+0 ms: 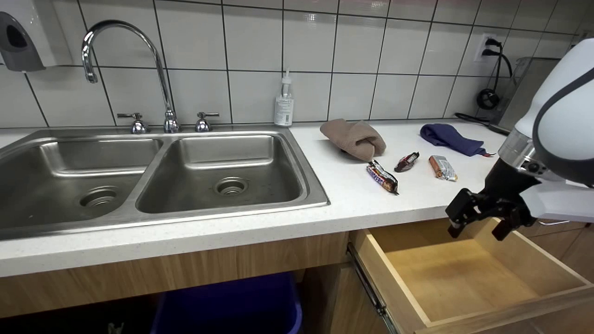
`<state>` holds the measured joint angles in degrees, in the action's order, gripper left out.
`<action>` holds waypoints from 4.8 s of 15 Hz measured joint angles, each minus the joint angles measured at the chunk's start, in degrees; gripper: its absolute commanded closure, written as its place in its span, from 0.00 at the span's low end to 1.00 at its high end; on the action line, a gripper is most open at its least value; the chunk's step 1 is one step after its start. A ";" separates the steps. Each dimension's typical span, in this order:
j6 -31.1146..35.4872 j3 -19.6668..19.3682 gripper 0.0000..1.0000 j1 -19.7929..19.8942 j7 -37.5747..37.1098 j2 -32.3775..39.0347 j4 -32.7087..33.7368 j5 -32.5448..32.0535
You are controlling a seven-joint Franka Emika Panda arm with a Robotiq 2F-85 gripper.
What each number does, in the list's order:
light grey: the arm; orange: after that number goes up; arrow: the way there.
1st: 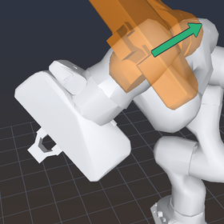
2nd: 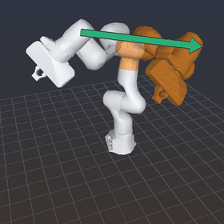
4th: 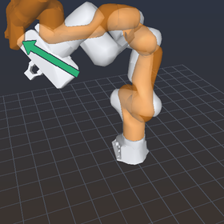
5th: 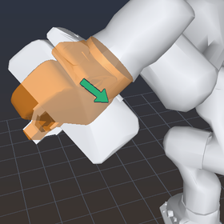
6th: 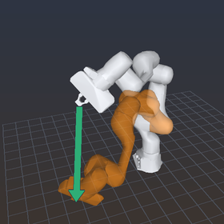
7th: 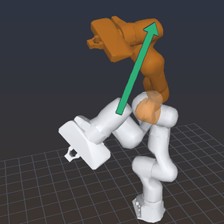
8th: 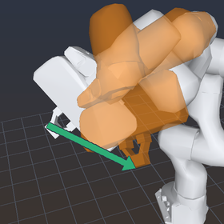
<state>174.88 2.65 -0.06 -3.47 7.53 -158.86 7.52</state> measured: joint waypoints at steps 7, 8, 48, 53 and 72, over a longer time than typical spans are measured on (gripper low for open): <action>-6.33 0.05 0.00 -0.01 0.03 -7.48 0.17 3.08; -6.99 -0.22 0.00 -0.01 0.03 -8.44 0.07 3.20; -26.30 -7.72 0.00 3.05 -1.60 12.05 37.54 3.23; -27.45 -7.85 0.00 3.30 -2.93 16.49 42.27 3.23; -30.73 -8.86 0.12 4.07 -5.26 24.15 50.30 3.23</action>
<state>144.15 -6.21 4.01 -8.73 31.68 -108.56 10.74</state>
